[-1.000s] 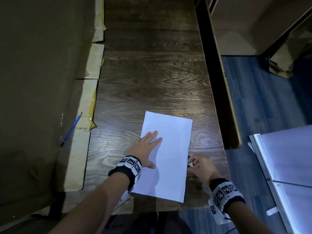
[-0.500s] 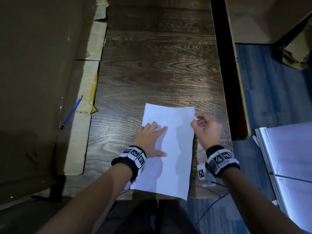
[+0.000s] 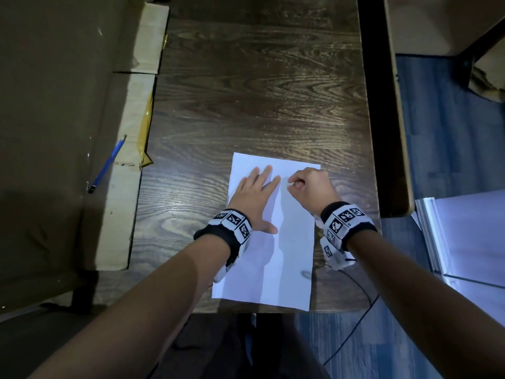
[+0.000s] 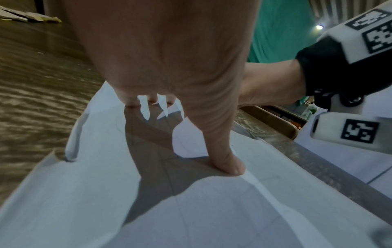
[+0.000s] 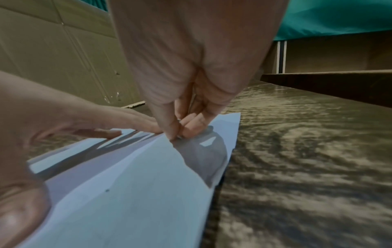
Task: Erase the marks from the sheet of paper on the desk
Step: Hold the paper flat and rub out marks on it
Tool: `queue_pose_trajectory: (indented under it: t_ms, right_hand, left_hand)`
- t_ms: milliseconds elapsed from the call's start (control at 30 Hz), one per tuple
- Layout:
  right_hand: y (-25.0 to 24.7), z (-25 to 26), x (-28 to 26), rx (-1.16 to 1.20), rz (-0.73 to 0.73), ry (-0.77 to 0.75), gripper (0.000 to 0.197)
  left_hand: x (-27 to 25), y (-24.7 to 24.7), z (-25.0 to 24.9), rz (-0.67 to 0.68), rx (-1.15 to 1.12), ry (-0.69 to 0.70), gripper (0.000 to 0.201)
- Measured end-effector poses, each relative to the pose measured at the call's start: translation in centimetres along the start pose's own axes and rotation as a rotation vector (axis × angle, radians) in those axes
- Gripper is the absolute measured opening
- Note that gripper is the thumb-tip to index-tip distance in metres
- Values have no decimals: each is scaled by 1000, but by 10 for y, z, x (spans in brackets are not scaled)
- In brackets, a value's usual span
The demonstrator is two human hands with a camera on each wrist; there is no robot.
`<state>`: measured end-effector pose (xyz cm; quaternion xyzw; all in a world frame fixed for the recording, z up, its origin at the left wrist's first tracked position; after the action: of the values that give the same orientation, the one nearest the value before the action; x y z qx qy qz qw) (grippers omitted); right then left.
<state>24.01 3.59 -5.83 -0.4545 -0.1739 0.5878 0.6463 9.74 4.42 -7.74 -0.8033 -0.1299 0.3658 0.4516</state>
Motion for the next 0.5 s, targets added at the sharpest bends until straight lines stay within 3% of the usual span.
queue_pose_trajectory:
  t_ms: [100,233,400,500]
  right_hand:
    - [4,3,-13,-29,0,-65,12]
    - [17,16,-38,-90,117,-188,12]
    - [-13,-5,17,5,-4,10,11]
    - [-9,-5,0,10,-11,5,11]
  left_hand:
    - [2,0,1,19,-6,-12,130]
    - [5,-2,-2,37,-15,-30,131]
    - [4,0,-3,59,-13,-49,131]
    - [5,0,-1,51,-27,-51,132]
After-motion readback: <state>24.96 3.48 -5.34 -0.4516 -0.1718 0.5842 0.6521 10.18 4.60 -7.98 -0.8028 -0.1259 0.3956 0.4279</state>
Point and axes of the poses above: each hand's wrist, its own x-axis towards the middle knuckle, its own y-axis out of the palm, z = x × y, the point moved 9 cm from there along x, towards the middle knuckle, and after that the axes turned 2 degrees about -z, right-handed, at the moved point
